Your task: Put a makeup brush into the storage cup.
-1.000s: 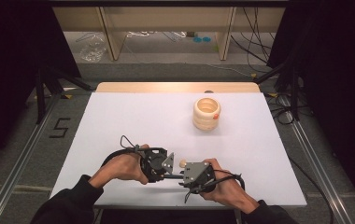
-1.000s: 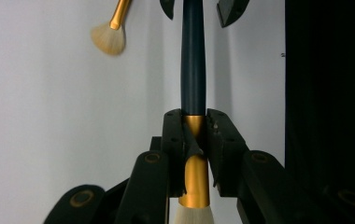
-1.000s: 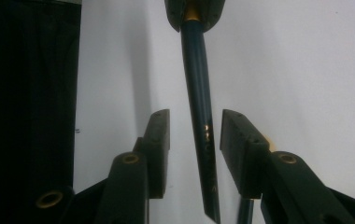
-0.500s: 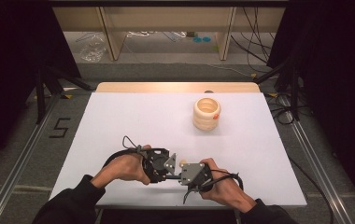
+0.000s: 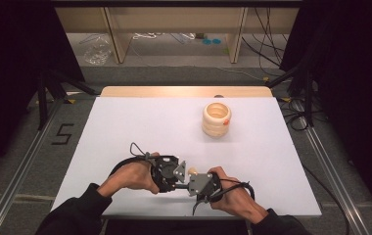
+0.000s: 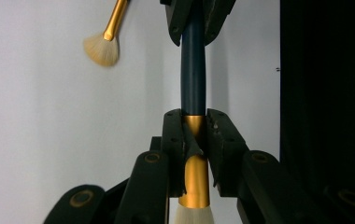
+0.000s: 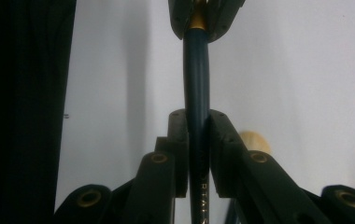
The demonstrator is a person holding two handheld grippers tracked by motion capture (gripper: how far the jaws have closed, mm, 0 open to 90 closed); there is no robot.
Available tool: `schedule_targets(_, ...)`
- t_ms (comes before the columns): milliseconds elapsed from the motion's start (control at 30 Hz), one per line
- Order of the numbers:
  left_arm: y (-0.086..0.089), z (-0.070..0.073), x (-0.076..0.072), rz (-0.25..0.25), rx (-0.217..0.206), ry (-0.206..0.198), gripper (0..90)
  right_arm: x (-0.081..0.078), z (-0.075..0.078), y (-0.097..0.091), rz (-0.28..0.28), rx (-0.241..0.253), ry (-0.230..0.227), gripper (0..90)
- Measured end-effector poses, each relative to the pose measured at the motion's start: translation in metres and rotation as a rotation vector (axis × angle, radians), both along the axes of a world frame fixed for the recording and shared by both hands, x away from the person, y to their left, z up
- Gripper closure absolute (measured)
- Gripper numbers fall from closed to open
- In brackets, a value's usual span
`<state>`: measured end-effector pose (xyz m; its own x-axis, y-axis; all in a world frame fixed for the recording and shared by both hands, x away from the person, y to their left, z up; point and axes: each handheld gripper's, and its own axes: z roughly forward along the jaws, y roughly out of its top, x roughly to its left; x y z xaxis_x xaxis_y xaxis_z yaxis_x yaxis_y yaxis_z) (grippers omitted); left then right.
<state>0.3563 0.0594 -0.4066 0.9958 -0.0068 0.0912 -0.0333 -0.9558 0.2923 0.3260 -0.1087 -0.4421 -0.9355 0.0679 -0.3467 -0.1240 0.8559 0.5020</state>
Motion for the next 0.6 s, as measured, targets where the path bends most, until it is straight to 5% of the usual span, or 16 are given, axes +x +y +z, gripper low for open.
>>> schedule_targets(600, 0.0013, -0.0016, 0.0014, 0.025, -0.031, 0.025, 77.5, 0.0007, 0.0024, -0.0023, 0.025, -0.018, -0.054, 81.1)
